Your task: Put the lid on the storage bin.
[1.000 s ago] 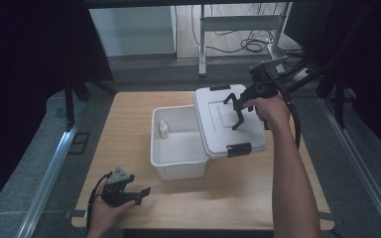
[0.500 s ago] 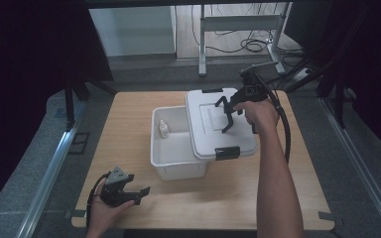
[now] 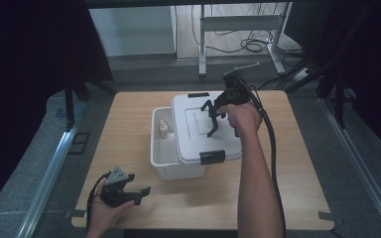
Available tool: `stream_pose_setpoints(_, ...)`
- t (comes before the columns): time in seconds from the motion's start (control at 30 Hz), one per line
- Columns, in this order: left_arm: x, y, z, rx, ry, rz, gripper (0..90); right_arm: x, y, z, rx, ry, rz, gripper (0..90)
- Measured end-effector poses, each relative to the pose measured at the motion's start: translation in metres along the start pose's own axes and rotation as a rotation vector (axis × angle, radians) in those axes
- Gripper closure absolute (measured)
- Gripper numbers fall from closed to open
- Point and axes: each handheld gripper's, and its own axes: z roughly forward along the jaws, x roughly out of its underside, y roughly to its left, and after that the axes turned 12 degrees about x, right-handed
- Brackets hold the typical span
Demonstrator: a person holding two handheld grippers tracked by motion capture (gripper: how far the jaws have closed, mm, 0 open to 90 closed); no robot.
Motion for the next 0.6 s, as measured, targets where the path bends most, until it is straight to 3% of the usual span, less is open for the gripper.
stream_pose_setpoints(0.23,0.001,0.002,0.001,0.002,0.001,0.000,18.3,-0.006,0.017,0.013,-0.003,0.012,-0.012,85.3)
stream_pose_setpoints(0.6,0.001,0.002,0.002,0.005,0.006,0.001,18.3,-0.010,0.029,0.026,-0.005,0.027,-0.024,85.3)
